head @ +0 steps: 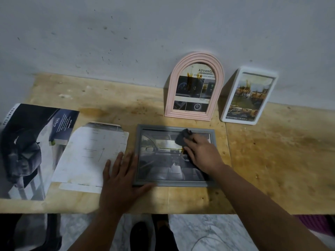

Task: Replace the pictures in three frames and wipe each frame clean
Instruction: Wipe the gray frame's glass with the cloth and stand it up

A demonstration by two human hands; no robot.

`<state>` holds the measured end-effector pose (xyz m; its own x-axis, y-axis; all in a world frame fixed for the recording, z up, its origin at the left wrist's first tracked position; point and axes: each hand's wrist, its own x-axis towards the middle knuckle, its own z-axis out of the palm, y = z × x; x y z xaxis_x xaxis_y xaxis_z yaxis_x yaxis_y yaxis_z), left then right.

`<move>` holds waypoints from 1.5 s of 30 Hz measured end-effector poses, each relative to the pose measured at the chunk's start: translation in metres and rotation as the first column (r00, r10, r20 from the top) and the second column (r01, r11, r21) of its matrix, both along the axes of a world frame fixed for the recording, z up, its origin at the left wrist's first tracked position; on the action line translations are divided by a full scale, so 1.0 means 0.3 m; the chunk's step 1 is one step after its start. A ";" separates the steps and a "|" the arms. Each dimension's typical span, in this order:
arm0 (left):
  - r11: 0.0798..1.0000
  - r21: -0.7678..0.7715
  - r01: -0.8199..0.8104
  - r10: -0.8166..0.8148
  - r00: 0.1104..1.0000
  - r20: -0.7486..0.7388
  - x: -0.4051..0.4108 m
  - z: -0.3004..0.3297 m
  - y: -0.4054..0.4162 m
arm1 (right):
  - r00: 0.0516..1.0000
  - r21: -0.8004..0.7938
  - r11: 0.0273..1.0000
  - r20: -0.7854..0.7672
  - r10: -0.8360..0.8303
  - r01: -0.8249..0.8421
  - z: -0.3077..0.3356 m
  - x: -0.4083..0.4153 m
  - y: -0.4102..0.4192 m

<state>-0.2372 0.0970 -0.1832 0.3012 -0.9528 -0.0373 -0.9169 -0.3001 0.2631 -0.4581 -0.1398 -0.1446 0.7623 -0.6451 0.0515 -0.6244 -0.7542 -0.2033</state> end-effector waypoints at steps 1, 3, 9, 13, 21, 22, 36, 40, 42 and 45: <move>1.000 -0.001 0.000 0.000 1.000 0.003 0.000 0.001 -0.001 | 1.000 0.004 1.000 -0.014 0.022 -0.022 -0.018 -0.017 0.030; 1.000 0.002 -0.001 0.001 1.000 0.013 -0.001 0.002 -0.003 | 0.997 0.026 0.997 0.000 0.071 -0.071 -0.030 -0.060 0.090; 1.000 -0.006 0.000 0.000 1.000 0.008 -0.003 0.004 0.000 | 0.952 0.230 0.924 0.030 0.306 -0.304 0.017 -0.195 0.160; 1.000 0.007 -0.007 0.007 1.000 0.005 -0.003 0.007 -0.001 | 0.976 0.397 0.914 0.220 -0.003 -0.086 0.077 -0.167 0.096; 1.000 0.001 -0.016 0.016 1.000 0.008 -0.005 0.009 0.000 | 0.989 0.060 0.990 0.060 -0.134 0.131 -0.027 -0.078 0.031; 1.000 0.001 -0.015 0.015 1.000 0.008 -0.004 0.008 -0.001 | 0.991 0.065 0.992 0.078 -0.111 0.106 -0.029 -0.084 0.052; 0.999 0.026 -0.033 0.033 0.999 -0.003 -0.006 0.018 -0.001 | 0.978 0.182 0.982 0.191 -0.081 0.046 0.092 -0.141 0.014; 1.000 0.001 -0.031 0.031 0.999 0.018 -0.011 0.017 0.001 | 0.986 0.049 0.985 -0.039 -0.163 0.164 0.009 -0.090 -0.022; 0.999 0.004 -0.033 0.033 0.999 0.020 -0.011 0.015 0.002 | 0.984 0.040 0.984 -0.039 -0.175 0.176 -0.008 -0.103 0.036; 0.999 0.003 -0.036 0.036 0.999 0.017 -0.011 0.010 0.002 | 0.979 0.071 0.977 0.008 -0.203 0.201 -0.005 -0.142 0.162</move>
<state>-0.2406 0.0977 -0.1802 0.3357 -0.9413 -0.0353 -0.9099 -0.3338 0.2462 -0.5009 -0.0913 -0.1461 0.6154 -0.7881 0.0117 -0.7588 -0.5964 -0.2619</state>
